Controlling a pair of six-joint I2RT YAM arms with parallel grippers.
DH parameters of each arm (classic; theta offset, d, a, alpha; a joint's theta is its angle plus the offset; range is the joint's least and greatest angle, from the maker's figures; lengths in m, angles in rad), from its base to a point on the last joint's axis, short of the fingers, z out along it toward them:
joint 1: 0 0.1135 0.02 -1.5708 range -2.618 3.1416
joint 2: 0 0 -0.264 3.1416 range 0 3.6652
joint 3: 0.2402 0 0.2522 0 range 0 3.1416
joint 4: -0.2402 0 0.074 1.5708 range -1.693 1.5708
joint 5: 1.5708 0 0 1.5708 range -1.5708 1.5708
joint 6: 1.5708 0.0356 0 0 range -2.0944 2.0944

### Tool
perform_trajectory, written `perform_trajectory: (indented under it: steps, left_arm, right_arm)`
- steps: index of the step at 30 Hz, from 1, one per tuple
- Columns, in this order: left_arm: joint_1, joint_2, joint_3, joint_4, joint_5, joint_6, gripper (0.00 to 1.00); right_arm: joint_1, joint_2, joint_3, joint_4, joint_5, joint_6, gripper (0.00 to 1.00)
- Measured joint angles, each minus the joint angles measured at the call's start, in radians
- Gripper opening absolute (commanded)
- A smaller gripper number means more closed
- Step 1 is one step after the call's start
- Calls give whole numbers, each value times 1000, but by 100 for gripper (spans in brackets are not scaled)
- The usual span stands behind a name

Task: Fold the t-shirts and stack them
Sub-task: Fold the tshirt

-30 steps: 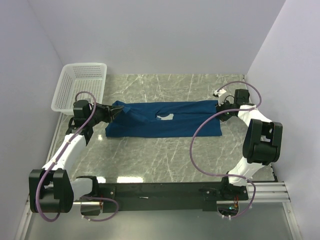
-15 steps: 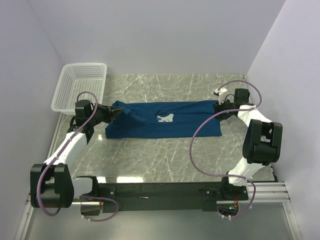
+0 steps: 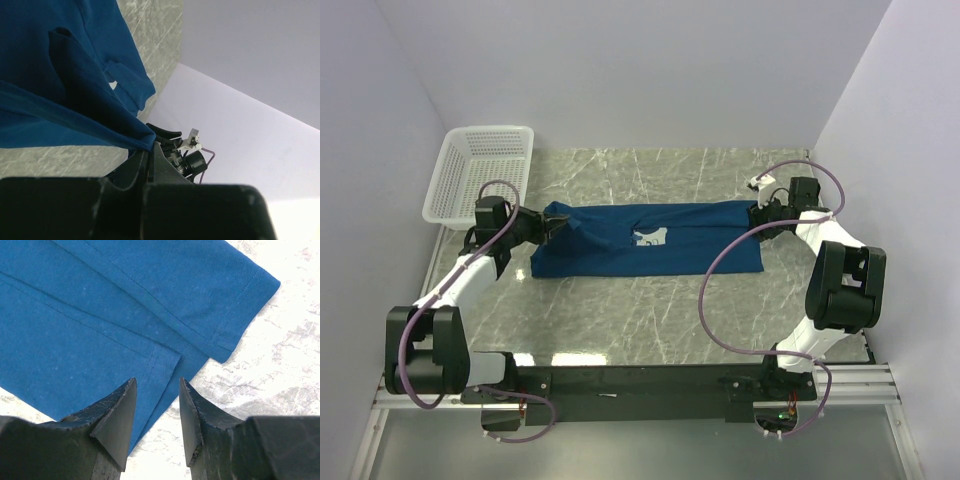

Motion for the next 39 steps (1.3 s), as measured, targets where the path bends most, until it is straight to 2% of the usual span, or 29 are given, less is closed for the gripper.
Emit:
perform_trajectory:
  steps: [31,39]
  left_arm:
    - [42,117,53,-9,3,74,0]
    - [46,74,10,-49,67,190,0]
  right_arm:
    - [0,0,0,5,-5,6,49]
    - [1,-7,0,2,-26,5,49]
